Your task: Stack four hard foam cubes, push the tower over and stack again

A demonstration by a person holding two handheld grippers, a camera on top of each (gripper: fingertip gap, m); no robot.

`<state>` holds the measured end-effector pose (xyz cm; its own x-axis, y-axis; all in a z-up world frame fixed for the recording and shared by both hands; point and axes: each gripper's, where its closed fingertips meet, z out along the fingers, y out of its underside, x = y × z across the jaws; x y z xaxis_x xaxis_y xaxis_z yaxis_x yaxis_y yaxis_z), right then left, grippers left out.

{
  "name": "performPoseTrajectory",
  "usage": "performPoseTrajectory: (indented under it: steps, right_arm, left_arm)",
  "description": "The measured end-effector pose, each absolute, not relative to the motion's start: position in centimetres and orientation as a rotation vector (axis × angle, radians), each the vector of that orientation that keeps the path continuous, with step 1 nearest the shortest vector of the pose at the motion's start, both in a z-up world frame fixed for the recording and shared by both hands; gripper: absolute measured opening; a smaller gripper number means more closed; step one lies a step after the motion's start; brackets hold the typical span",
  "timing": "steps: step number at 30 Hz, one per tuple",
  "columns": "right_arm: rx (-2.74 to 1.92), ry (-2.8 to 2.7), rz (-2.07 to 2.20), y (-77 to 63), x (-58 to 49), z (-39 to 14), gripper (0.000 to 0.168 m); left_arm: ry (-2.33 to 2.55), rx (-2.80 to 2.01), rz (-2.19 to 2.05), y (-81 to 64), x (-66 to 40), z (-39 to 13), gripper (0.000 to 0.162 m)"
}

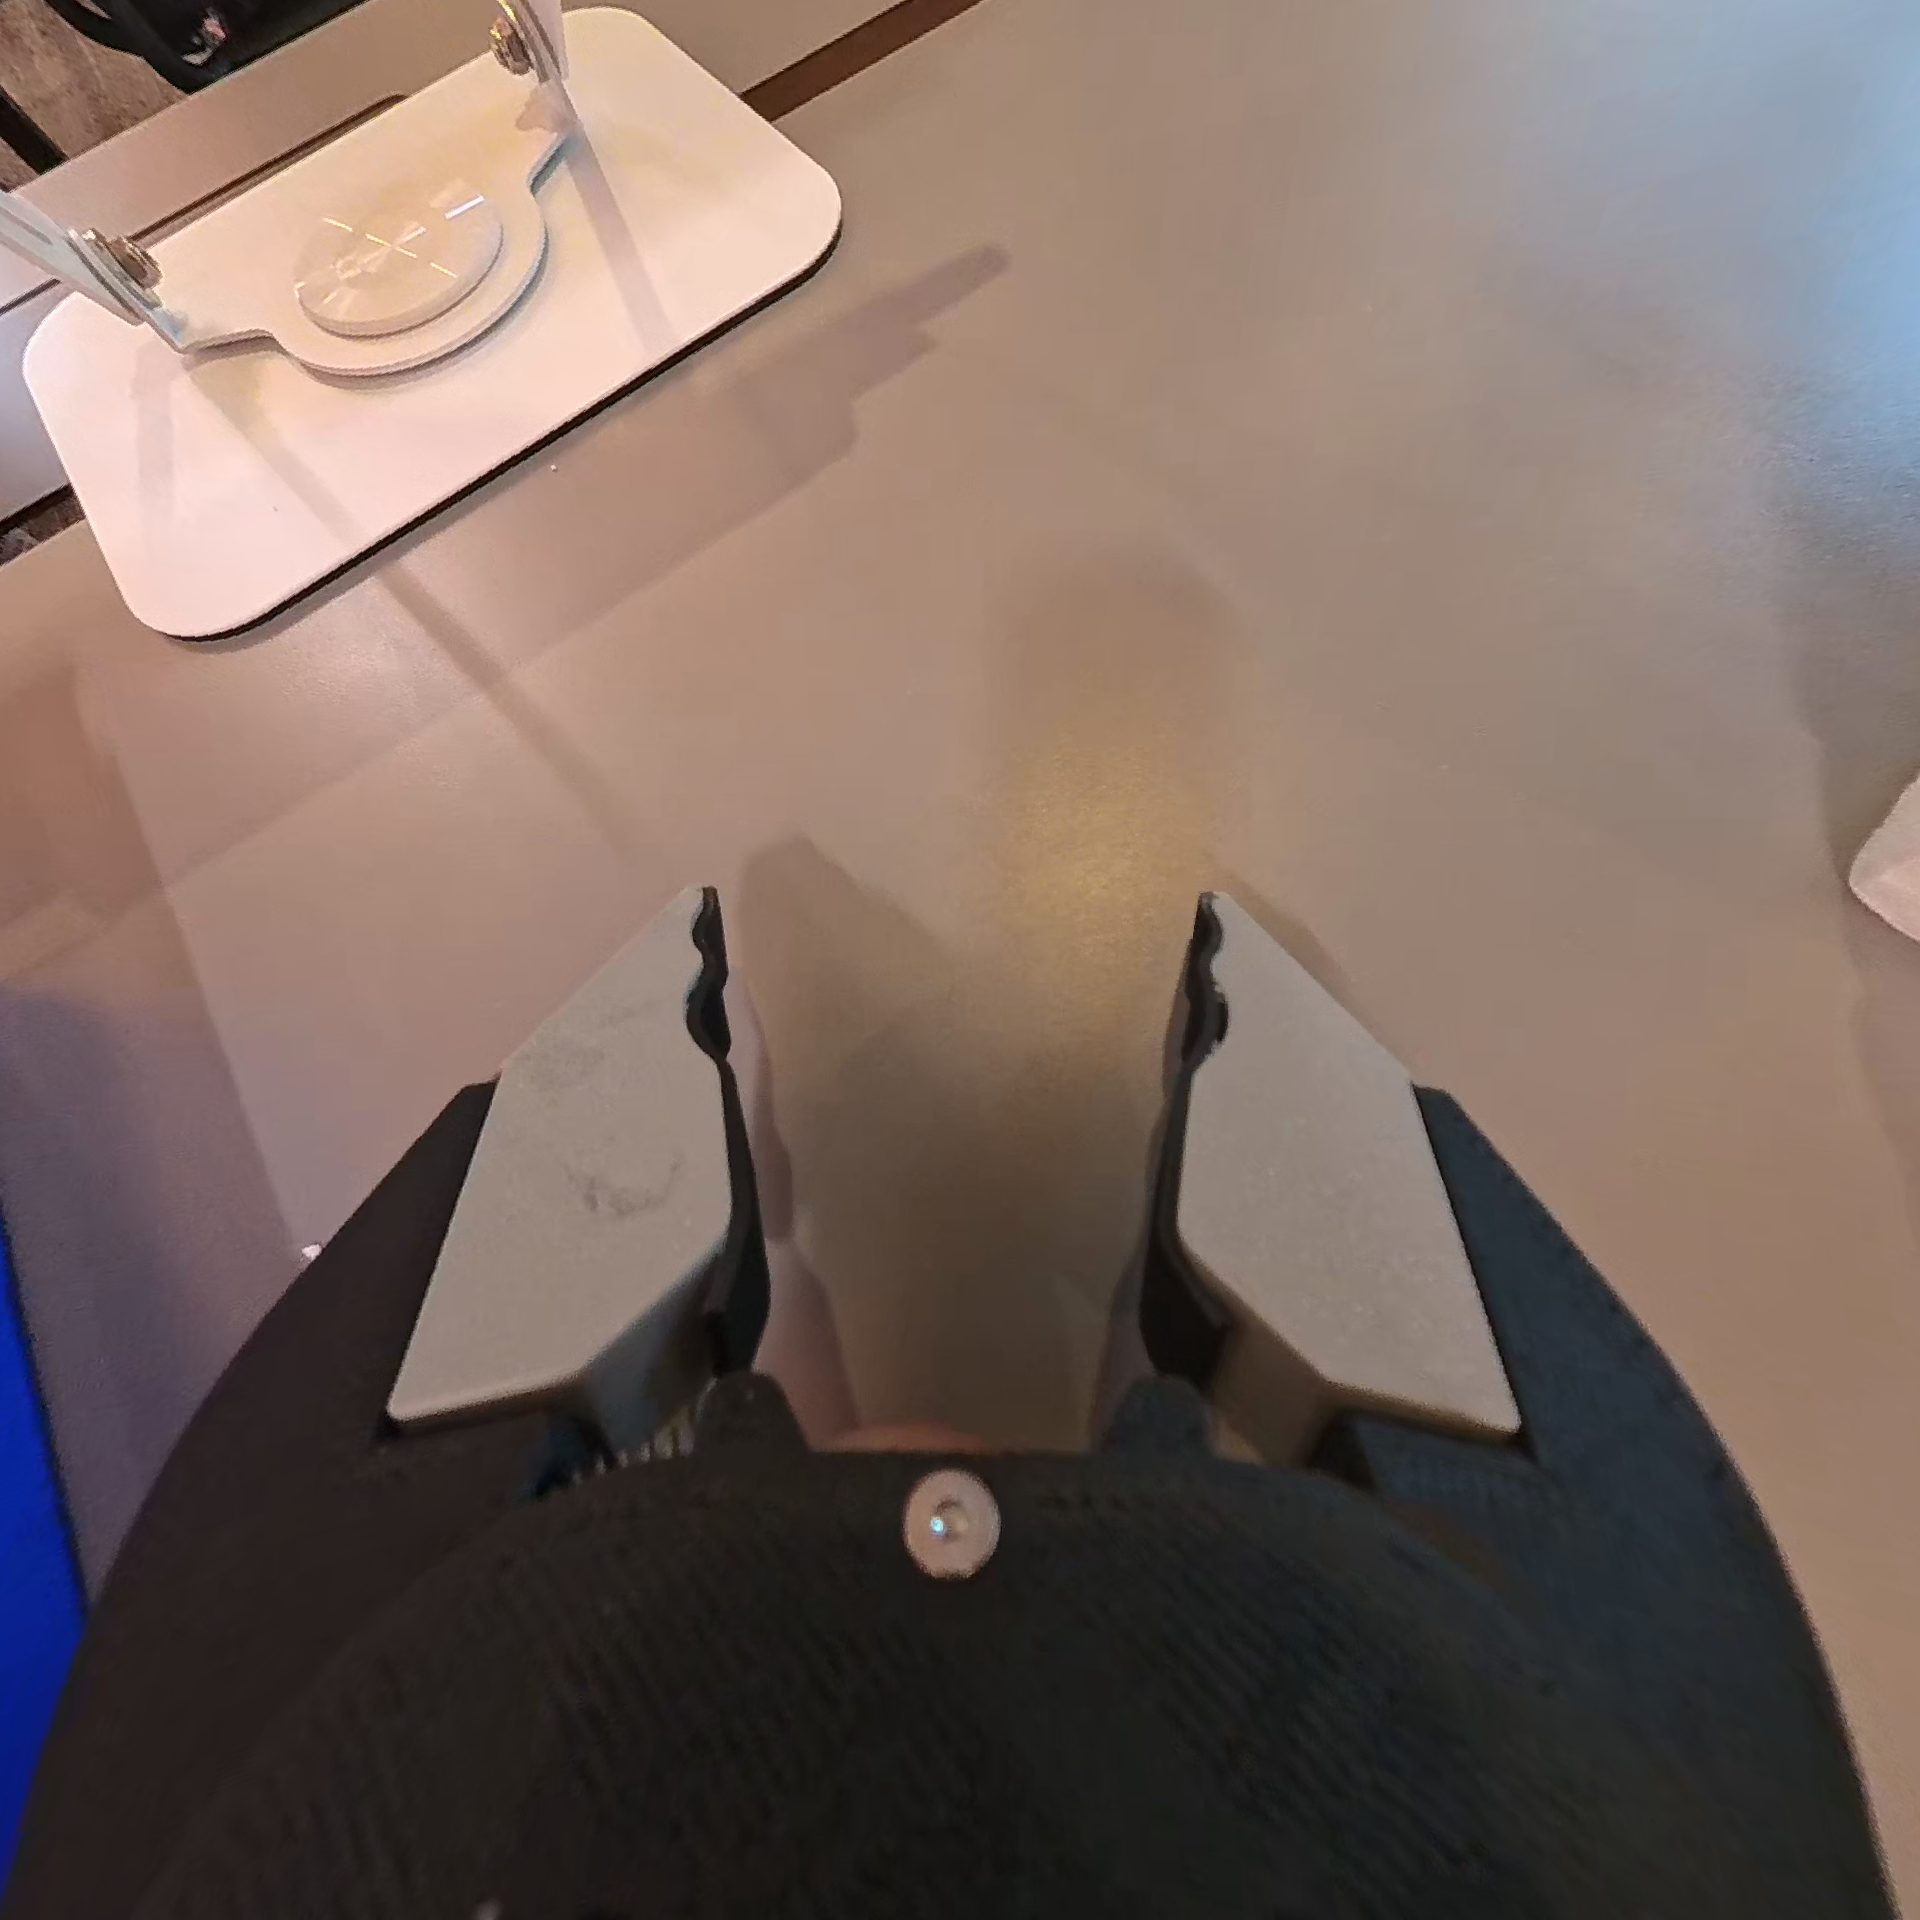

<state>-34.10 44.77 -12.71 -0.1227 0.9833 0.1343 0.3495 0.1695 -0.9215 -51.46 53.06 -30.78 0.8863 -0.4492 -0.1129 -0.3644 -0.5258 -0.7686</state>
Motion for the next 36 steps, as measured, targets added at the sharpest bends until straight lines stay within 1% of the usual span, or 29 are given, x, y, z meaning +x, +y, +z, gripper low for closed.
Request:
performPoseTrajectory:
  steps: [2,4,7,9,12,13,14,15,16,17,18,21,25,29,32,36]
  right_arm:
    - [-1.268,-1.510,1.005,45.0,-32.6,-12.2,0.083]
    - [-1.267,-1.405,1.014,45.6,-30.8,-12.7,0.076]
    - [-1.320,-1.324,1.034,46.3,-28.3,-15.3,0.066]
    - [-1.380,-1.308,1.024,46.5,-27.2,-17.3,0.062]
    - [-1.391,-1.364,0.964,45.5,-26.4,-19.4,0.046]
    - [-1.383,-1.394,0.929,45.2,-26.3,-20.0,0.038]
    - [-1.371,-1.424,0.899,44.7,-26.2,-20.5,0.029]
    - [-1.365,-1.447,0.877,44.4,-26.2,-21.1,0.022]
    - [-1.371,-1.452,0.863,44.3,-26.3,-21.7,0.016]
    - [-1.380,-1.457,0.857,44.2,-26.4,-22.3,0.005]
    - [-1.387,-1.476,0.838,44.1,-26.5,-23.0,0.000]
    - [-1.426,-1.545,0.661,44.5,-26.4,-24.9,0.000]
    - [-1.456,-1.659,0.483,43.8,-27.3,-26.5,0.000]
    - [-1.446,-1.783,0.420,43.0,-28.9,-27.3,0.000]
    - [-1.381,-1.878,0.400,43.2,-30.9,-26.9,0.000]
    - [-1.320,-1.950,0.417,44.8,-34.7,-25.1,0.000]
  left_arm:
    - [0.579,-2.177,-0.126,53.1,-51.5,-30.7,0.088]
    - [0.578,-2.176,-0.129,53.1,-51.5,-30.7,0.088]
    - [0.592,-2.171,-0.139,53.0,-51.2,-30.7,0.087]
    - [0.611,-2.144,-0.141,53.0,-50.9,-30.3,0.081]
    - [0.616,-2.139,-0.112,52.9,-51.3,-30.2,0.078]
    - [0.606,-2.143,-0.100,52.9,-51.5,-30.2,0.075]
    - [0.594,-2.141,-0.090,52.8,-51.9,-30.0,0.064]
    - [0.584,-2.132,-0.084,52.8,-52.2,-29.7,0.048]
    - [0.572,-2.114,-0.086,52.7,-52.5,-29.3,0.027]
    - [0.558,-2.088,-0.100,52.6,-52.7,-28.7,0.011]
    - [0.533,-2.064,-0.118,52.5,-53.0,-28.1,0.000]
    - [0.426,-2.019,-0.147,52.4,-54.3,-26.5,0.000]
    - [0.371,-2.029,-0.087,52.4,-56.4,-26.1,0.000]
    - [0.328,-2.064,-0.110,52.2,-57.3,-26.4,0.013]
    - [0.304,-2.072,-0.147,52.1,-57.4,-26.3,0.014]
    - [0.270,-2.074,-0.199,52.0,-57.6,-26.1,0.017]
